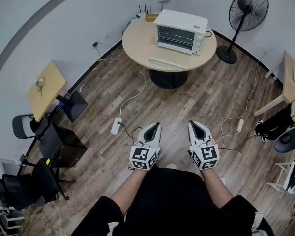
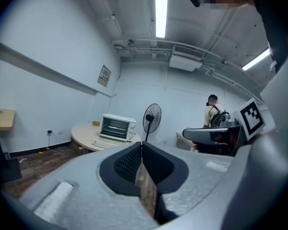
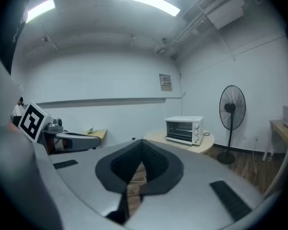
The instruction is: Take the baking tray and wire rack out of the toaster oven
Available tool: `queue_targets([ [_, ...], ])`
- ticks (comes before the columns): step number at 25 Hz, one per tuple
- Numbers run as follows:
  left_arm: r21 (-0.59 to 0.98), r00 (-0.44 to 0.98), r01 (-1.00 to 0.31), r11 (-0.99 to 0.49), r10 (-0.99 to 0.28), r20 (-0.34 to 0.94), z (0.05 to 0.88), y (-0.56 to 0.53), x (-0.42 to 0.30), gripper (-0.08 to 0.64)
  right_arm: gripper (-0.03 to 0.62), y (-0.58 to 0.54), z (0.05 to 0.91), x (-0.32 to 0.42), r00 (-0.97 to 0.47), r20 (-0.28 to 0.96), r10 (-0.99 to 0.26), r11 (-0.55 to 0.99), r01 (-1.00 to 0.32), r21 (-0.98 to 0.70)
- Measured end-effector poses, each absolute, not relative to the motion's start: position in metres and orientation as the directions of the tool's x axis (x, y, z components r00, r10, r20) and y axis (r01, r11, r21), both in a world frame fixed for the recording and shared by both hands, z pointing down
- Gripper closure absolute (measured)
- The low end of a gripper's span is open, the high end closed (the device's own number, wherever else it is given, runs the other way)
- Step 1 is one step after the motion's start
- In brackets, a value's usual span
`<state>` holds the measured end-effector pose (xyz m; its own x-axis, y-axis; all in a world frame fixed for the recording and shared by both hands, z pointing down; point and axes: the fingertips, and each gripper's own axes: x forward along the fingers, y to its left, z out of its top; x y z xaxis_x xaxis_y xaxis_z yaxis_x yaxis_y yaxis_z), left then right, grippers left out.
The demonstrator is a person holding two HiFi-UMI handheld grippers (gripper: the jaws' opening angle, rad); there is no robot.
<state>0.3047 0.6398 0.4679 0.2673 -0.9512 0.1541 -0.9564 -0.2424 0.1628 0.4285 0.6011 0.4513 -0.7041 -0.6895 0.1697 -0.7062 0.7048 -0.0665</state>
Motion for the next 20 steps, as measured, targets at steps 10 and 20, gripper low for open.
queue_targets([
  [10, 0.181, 0.227, -0.964, -0.193, -0.955, 0.189, 0.482, 0.637, 0.285, 0.540, 0.594, 0.606, 0.481, 0.428, -0.699, 0.232, -0.676, 0.719, -0.695, 0.001],
  [20, 0.219, 0.237, -0.957, -0.193, -0.952, 0.194, 0.498, 0.557, 0.248, 0.540, 0.594, 0.538, 0.503, 0.403, -0.668, 0.283, -0.688, 0.692, -0.722, -0.022],
])
